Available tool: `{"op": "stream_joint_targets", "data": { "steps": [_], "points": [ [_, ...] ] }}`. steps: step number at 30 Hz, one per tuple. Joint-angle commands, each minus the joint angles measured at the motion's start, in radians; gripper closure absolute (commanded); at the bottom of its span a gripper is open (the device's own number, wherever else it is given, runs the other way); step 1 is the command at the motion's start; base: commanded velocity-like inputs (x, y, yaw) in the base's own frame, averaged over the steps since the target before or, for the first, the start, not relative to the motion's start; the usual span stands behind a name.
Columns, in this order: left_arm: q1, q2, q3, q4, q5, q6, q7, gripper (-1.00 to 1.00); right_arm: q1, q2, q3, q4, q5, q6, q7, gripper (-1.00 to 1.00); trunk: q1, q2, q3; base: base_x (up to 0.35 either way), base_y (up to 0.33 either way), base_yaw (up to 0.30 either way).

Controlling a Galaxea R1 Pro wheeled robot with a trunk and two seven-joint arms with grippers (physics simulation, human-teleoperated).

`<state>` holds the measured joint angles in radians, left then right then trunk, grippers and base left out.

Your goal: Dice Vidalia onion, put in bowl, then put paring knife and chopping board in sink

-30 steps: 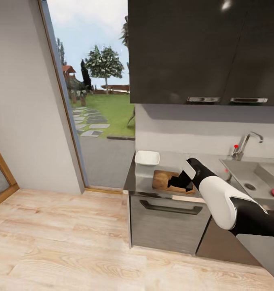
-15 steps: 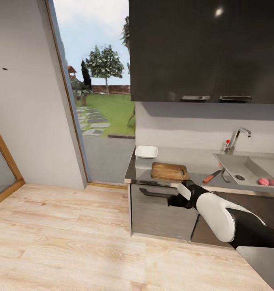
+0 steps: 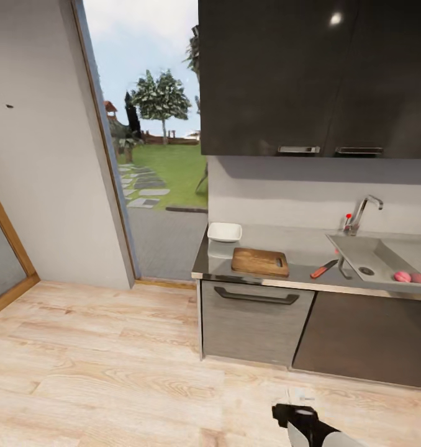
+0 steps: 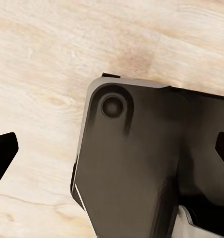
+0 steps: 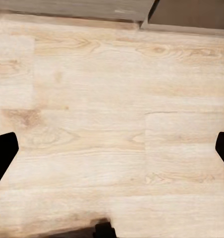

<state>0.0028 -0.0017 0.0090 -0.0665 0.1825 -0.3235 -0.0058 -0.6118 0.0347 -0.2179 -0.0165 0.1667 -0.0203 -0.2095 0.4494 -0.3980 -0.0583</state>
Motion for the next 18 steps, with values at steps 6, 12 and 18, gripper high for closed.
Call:
{"op": "stream_joint_targets", "data": {
  "steps": [6, 12, 18],
  "points": [
    [-0.001, -0.007, 0.002, -0.056, 0.002, 0.003, 0.003, -1.0, 0.235, 0.003, -0.006, 0.003, 0.09, -0.266, 0.027, -1.0, 0.001, -0.002, -0.002, 0.0, 0.0, 0.0],
    [-0.011, -0.007, 0.002, -0.095, -0.001, 0.003, 0.004, -1.0, 0.322, -0.004, -0.008, -0.002, 0.126, -0.411, 0.128, -1.0, 0.001, -0.002, -0.002, 0.0, 0.0, 0.0],
    [-0.021, -0.002, 0.0, -0.195, -0.003, 0.003, 0.005, -1.0, 0.329, -0.01, -0.012, -0.033, 0.131, -0.426, 0.139, -1.0, 0.001, -0.002, -0.002, 0.0, 0.0, 0.0]
  ]
}}
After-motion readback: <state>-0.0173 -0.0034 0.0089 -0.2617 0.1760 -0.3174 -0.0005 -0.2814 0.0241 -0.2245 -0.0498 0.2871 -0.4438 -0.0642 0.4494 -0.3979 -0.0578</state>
